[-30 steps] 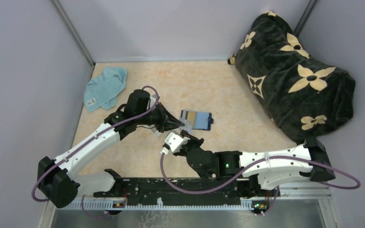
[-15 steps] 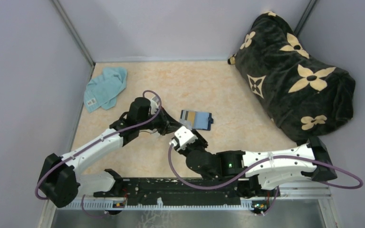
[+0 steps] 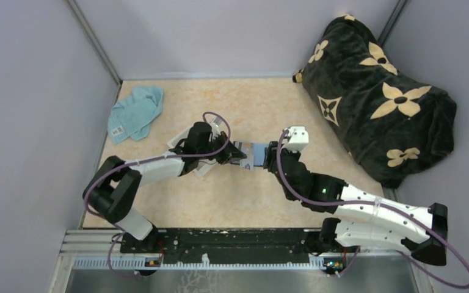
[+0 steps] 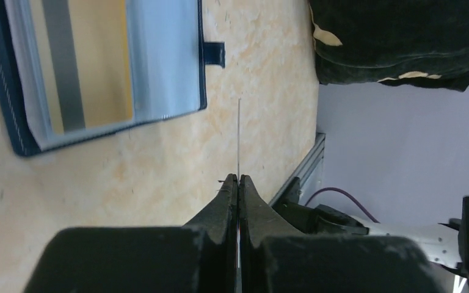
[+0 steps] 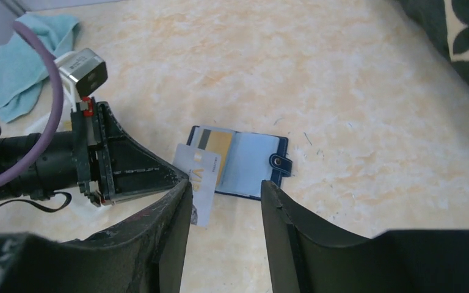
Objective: Put the credit cards into the card holder
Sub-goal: Pick up the credit card from the storage box, then insert the credit card into the card holder.
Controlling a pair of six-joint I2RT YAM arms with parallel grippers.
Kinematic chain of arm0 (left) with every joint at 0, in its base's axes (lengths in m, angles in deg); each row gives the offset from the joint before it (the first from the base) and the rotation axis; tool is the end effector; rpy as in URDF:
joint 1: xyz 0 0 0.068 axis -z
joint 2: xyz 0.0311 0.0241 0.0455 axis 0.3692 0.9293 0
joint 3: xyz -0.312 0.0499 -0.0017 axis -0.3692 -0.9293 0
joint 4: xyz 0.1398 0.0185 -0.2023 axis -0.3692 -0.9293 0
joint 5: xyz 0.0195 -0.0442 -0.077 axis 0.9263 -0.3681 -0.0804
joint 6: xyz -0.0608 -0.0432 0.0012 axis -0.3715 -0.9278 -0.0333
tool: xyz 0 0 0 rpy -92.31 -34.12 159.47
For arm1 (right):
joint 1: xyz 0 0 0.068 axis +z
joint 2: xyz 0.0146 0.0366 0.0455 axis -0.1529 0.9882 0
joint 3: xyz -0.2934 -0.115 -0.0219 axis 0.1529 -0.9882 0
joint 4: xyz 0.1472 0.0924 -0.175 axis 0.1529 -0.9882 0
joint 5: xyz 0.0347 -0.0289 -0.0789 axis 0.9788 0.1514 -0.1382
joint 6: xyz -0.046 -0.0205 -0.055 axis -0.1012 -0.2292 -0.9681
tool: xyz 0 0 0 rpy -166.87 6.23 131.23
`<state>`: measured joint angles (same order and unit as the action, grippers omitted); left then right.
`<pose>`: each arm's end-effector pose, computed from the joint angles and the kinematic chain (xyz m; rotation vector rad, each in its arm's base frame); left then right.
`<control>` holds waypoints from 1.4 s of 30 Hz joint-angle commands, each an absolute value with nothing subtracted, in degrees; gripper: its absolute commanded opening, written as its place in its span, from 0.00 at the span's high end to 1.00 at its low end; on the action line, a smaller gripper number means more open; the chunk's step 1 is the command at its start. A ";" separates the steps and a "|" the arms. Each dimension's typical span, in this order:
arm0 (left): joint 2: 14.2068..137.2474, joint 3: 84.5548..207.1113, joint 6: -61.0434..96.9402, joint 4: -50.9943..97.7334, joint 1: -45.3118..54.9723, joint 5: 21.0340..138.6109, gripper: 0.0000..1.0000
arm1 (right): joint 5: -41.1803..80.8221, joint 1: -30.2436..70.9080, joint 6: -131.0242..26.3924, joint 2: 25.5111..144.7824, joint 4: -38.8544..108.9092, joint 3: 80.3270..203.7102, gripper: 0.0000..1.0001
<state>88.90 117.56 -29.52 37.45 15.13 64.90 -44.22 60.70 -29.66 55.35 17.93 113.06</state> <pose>0.2519 -0.2192 0.2405 -0.1715 2.3552 -1.3572 0.1051 0.1324 0.3542 -0.0073 1.7905 0.2721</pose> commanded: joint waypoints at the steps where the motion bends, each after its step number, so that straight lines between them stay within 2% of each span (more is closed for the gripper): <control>1: 95.43 122.33 -19.78 48.39 13.65 59.24 1.00 | -31.14 50.48 -23.00 56.07 19.71 111.55 0.55; 5: 100.38 123.65 -16.86 52.08 11.47 55.58 1.00 | -21.67 42.97 -20.92 60.52 23.05 110.62 0.61; 9: 103.47 123.43 -14.92 54.82 9.47 52.79 1.00 | -16.63 38.97 -19.97 66.92 25.70 111.54 0.72; 13: 106.33 123.61 -14.28 56.76 8.12 50.42 1.00 | -13.44 36.51 -19.05 73.18 29.08 112.53 0.87; 18: 108.58 123.76 -13.51 58.24 7.48 49.34 1.00 | -12.65 35.56 -18.22 79.76 31.16 114.53 1.00; 25: 112.61 123.11 -15.37 62.66 6.51 48.33 1.00 | -10.96 33.90 -17.52 87.00 32.24 116.83 1.00; 42: 117.78 127.15 -15.65 62.21 5.60 50.92 1.00 | -6.76 28.32 -17.43 91.74 33.97 116.53 1.00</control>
<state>116.74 125.34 -15.97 62.17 6.12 50.15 -7.81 29.53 -17.94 91.13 31.33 114.13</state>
